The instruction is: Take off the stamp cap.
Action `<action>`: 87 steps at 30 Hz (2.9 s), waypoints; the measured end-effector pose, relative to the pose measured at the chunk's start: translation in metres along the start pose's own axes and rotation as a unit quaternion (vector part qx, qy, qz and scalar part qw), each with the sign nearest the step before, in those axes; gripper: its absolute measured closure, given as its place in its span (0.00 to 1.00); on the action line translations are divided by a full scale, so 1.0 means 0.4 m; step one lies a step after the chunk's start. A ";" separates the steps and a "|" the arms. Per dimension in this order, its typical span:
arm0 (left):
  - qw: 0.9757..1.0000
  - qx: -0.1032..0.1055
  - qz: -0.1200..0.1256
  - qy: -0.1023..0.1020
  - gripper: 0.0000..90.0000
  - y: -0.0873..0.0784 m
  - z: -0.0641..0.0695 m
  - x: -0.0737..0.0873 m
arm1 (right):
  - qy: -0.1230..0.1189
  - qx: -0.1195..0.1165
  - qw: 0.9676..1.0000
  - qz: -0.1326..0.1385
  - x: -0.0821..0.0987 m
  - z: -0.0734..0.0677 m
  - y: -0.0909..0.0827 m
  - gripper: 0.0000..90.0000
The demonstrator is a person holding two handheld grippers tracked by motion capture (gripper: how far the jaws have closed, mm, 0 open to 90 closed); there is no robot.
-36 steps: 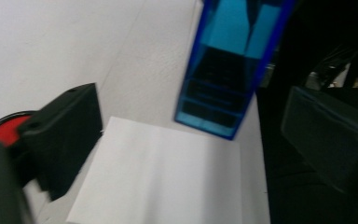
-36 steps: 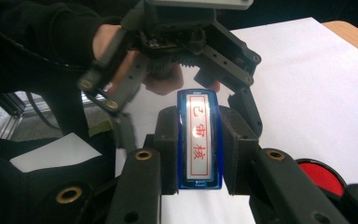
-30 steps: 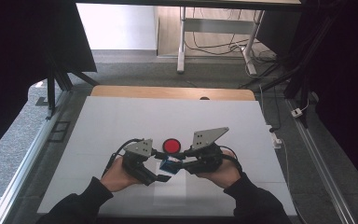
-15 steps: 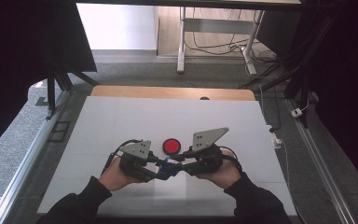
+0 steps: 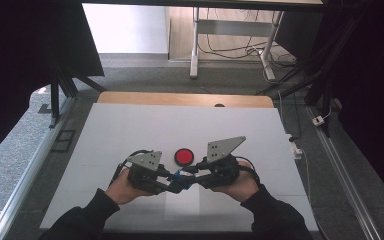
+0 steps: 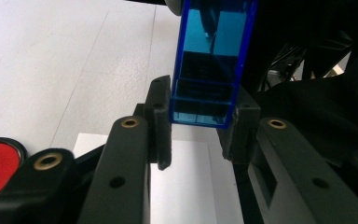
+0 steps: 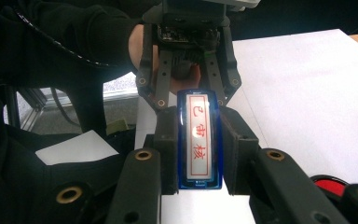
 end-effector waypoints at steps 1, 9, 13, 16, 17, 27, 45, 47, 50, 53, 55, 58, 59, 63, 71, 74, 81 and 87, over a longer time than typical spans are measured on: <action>1.000 0.001 0.001 0.000 0.76 -0.001 0.000 0.000 | -0.001 0.000 1.000 0.001 0.000 0.000 -0.001 0.80; 1.000 0.008 0.000 -0.027 0.76 -0.003 -0.002 0.001 | -0.012 0.009 1.000 0.003 -0.002 -0.003 0.000 0.80; 1.000 0.006 0.002 -0.031 0.77 -0.003 -0.003 0.001 | -0.024 0.016 1.000 -0.004 -0.005 -0.007 0.000 0.80; 1.000 0.001 0.004 -0.010 0.77 -0.007 0.002 -0.001 | -0.022 0.013 1.000 0.000 -0.007 -0.008 -0.001 0.80; 1.000 0.000 0.006 -0.003 0.77 -0.008 0.004 -0.002 | -0.017 0.005 1.000 0.005 -0.008 -0.008 -0.002 0.80; 1.000 -0.006 0.005 0.030 0.77 -0.010 0.013 -0.004 | 0.002 -0.023 1.000 0.019 -0.002 -0.001 -0.006 0.80; 0.999 -0.025 -0.019 0.026 0.77 -0.012 0.005 0.005 | -0.033 0.012 0.999 0.008 -0.012 -0.010 -0.013 0.80; 0.999 -0.023 -0.013 0.022 0.77 -0.015 0.004 0.006 | -0.032 0.013 0.999 0.012 -0.013 -0.009 -0.016 0.80; 1.000 -0.018 -0.010 0.023 0.77 -0.017 0.008 0.003 | -0.028 0.014 0.999 0.013 -0.011 -0.006 -0.019 0.80; 0.999 -0.017 -0.017 0.028 0.77 -0.014 0.011 0.004 | -0.029 0.017 0.999 0.009 -0.008 -0.005 -0.015 0.80; 0.999 -0.025 -0.023 0.034 0.77 -0.012 0.011 0.007 | -0.029 0.018 0.999 0.010 -0.008 -0.005 -0.015 0.80; 0.999 -0.035 -0.026 0.029 0.77 -0.014 0.009 0.008 | -0.027 0.029 0.999 0.016 -0.011 -0.003 -0.020 0.80; 0.999 -0.037 -0.026 0.023 0.77 -0.017 0.008 0.008 | -0.027 0.029 0.999 0.016 -0.011 -0.003 -0.020 0.80; 0.998 -0.055 -0.025 0.001 0.77 -0.032 0.006 0.009 | -0.019 0.042 0.999 0.016 -0.010 0.003 -0.024 0.80; 0.993 -0.120 -0.012 -0.009 0.76 -0.062 0.006 0.018 | -0.008 0.063 0.998 0.016 -0.008 0.016 -0.033 0.80; 0.991 -0.131 -0.006 -0.028 0.76 -0.073 0.005 0.021 | 0.000 0.070 0.997 0.018 -0.007 0.019 -0.034 0.80; 0.985 -0.156 0.003 -0.074 0.76 -0.103 0.012 0.032 | 0.004 0.082 0.997 0.014 0.002 0.031 -0.037 0.80; 0.977 -0.195 -0.001 -0.082 0.76 -0.126 0.024 0.050 | 0.012 0.093 0.996 0.012 0.004 0.038 -0.040 0.80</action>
Point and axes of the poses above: each handheld gripper's, and its own axes: y roughly forward along the jaws, x roughly out of its underside, z roughly to its right, the point moved 5 cm from there along y, roughly forward along the jaws, and after that the axes turned 4 degrees about -x, right-handed, at the moved point
